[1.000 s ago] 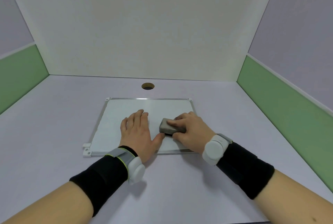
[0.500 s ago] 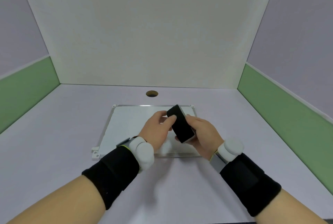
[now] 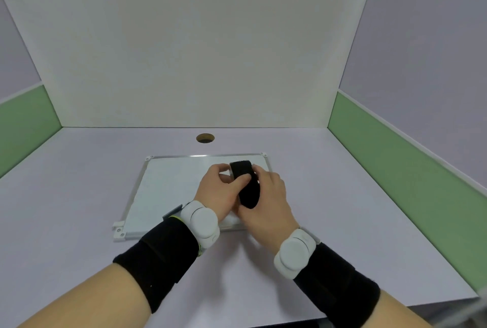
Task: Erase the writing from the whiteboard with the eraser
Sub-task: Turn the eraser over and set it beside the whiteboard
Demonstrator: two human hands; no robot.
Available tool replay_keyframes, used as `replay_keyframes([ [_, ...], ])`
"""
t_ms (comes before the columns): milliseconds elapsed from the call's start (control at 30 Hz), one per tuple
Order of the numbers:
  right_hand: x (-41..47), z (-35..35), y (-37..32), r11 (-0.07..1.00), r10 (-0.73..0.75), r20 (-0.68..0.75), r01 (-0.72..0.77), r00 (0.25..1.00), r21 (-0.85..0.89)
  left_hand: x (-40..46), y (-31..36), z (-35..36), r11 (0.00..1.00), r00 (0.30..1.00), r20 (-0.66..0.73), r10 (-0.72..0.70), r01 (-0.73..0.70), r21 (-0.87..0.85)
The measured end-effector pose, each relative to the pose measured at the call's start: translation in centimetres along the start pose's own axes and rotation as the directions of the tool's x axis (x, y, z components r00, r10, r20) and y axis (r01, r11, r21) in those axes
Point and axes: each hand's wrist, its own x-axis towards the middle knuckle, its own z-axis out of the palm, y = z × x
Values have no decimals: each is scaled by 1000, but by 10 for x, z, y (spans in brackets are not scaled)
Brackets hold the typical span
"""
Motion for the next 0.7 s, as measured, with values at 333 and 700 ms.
replay_keyframes([
  [333,17,-32,35,974,116,-100,-133,988,-185,-3,-23,-4,822,971,124,205,-239,517],
  [700,48,-74,74,851,314,-244,-386,917,-355,-3,-47,-10,541,935,239,263,-348,766],
])
